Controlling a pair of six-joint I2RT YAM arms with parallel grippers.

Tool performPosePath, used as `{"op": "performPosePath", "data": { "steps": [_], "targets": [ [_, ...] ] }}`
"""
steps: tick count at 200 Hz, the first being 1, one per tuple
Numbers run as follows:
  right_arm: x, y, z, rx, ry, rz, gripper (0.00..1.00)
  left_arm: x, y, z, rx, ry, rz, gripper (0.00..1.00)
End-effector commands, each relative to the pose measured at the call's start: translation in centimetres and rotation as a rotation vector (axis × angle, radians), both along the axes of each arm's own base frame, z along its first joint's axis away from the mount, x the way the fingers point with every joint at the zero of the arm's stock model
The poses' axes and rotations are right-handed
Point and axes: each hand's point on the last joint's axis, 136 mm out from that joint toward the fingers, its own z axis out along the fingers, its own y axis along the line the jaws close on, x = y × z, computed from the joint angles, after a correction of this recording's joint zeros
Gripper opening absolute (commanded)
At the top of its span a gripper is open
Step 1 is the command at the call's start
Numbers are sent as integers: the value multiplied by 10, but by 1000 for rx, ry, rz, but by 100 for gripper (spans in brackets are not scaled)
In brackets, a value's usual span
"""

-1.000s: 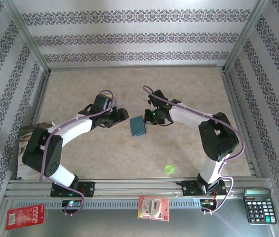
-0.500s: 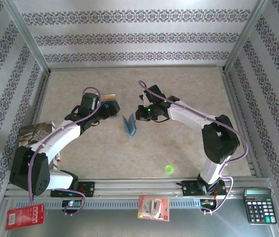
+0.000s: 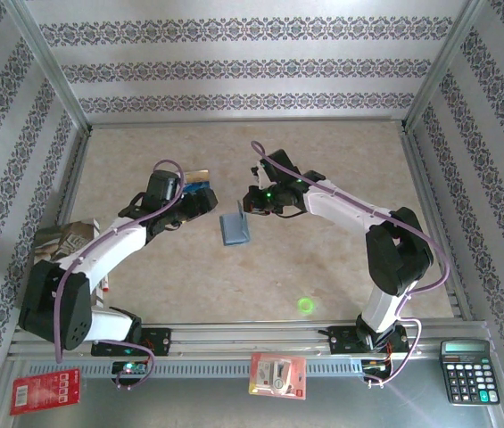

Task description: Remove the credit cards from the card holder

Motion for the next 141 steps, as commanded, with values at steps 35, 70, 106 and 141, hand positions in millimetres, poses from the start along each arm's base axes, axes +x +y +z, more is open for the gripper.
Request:
{"op": "performPosePath", "data": {
  "steps": [35, 70, 106, 141],
  "targets": [
    [3, -63, -40, -223, 25, -114, 3, -5, -53, -14, -48, 43, -182, 60],
    [3, -87, -65, -295, 69, -179, 3, -5, -90, -33, -16, 104, -285, 41],
    [5, -93, -83, -290, 101, -211, 3, 2, -122, -48, 12, 138, -349, 28],
    [8, -90, -89, -245, 106, -219, 4, 12, -132, -67, 63, 167, -352, 0]
  ]
}}
